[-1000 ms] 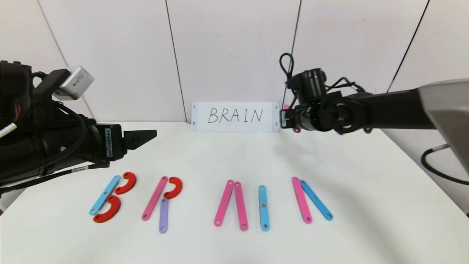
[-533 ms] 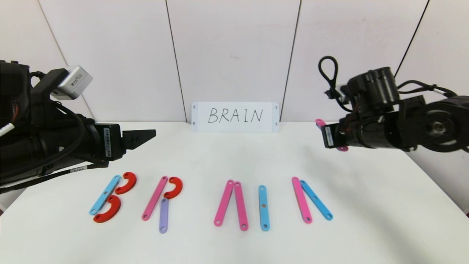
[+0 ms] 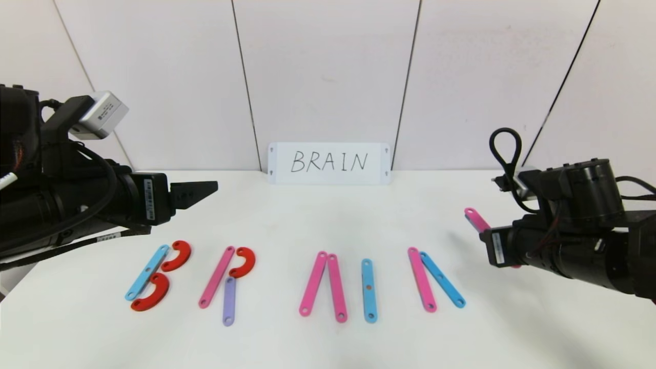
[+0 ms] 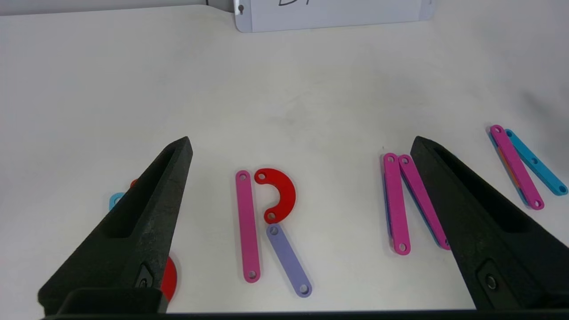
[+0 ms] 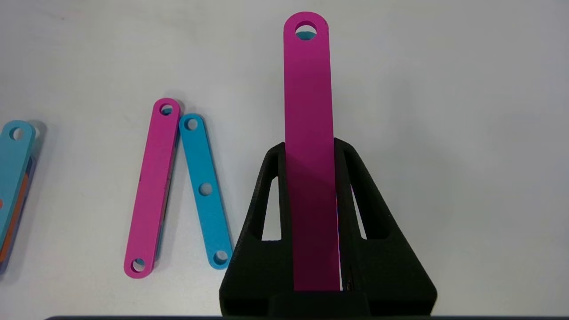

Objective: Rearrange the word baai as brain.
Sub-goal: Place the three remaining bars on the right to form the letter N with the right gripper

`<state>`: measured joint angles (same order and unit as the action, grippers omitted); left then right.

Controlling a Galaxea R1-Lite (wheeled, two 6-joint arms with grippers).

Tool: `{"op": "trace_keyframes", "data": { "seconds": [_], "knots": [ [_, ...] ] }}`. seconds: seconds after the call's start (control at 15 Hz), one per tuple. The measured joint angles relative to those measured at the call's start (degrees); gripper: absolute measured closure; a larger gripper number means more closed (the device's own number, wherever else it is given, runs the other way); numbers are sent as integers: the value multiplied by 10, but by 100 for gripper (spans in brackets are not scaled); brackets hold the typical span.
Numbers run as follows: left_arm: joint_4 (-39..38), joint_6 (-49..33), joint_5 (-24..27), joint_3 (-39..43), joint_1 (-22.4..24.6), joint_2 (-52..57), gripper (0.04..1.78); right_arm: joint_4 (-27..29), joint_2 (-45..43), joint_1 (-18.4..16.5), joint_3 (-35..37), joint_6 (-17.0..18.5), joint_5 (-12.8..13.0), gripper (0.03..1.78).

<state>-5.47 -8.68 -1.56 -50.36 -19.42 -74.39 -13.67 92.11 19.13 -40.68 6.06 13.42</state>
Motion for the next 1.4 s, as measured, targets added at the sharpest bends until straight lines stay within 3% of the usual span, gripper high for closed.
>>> {"op": "trace_keyframes", "data": {
  "seconds": [0.2, 0.6, 1.4],
  "knots": [
    [0, 0, 0, 0, 0, 0, 10, -26, 20, 3, 26, 30, -1, 151],
    [0, 0, 1, 0, 0, -1, 10, -114, 74, 15, 66, 35, -6, 151],
    [2, 0, 12, 0, 0, -3, 10, -125, 126, 23, 71, 51, -6, 151]
  ]
}}
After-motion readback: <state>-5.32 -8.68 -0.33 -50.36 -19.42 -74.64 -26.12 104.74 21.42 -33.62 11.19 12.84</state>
